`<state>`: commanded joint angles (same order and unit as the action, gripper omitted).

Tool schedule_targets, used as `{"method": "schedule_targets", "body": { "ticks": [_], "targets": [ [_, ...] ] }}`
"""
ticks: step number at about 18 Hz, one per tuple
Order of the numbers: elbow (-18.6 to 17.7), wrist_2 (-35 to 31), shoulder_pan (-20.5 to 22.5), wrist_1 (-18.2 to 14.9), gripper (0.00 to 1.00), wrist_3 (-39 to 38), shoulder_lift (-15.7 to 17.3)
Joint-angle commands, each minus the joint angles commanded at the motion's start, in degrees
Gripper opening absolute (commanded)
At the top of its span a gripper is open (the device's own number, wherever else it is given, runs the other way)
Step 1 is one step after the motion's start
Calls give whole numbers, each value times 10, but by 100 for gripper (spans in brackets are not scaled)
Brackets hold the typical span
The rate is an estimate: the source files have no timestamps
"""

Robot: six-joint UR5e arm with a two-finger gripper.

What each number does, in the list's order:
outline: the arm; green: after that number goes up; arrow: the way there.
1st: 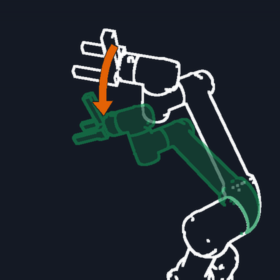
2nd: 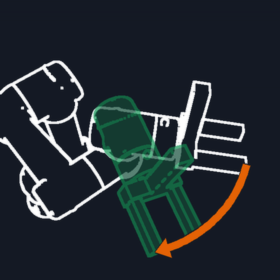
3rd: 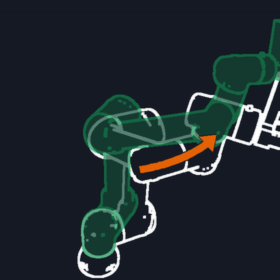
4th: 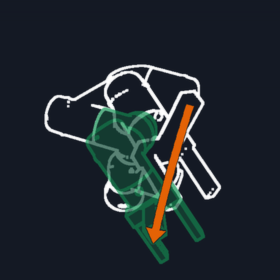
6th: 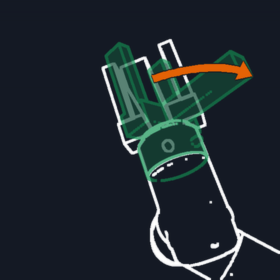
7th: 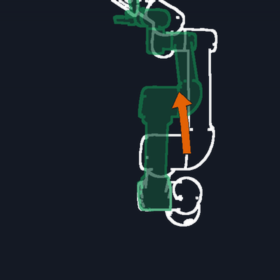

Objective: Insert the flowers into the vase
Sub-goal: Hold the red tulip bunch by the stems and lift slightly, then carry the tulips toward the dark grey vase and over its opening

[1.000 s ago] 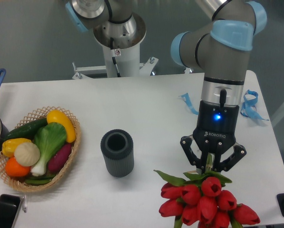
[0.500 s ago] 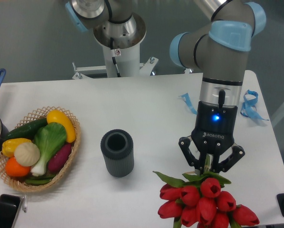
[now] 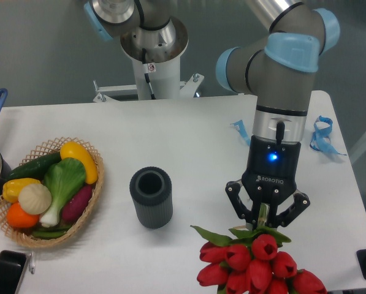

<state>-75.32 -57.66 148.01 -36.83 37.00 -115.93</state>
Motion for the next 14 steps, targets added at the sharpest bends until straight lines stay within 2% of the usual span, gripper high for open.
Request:
{"method": "schedule_targets", "body": {
  "ticks": [3, 6, 8, 11, 14],
  "targets": [
    [-2, 33, 3, 7, 20, 4, 1],
    [-9, 102, 13, 8, 20, 16, 5],
    [-35, 151, 19, 8, 20, 32, 9],
    [-75, 248, 39, 8, 21, 87, 33],
    [-99, 302, 46, 8, 21, 90, 52]
  ]
}}
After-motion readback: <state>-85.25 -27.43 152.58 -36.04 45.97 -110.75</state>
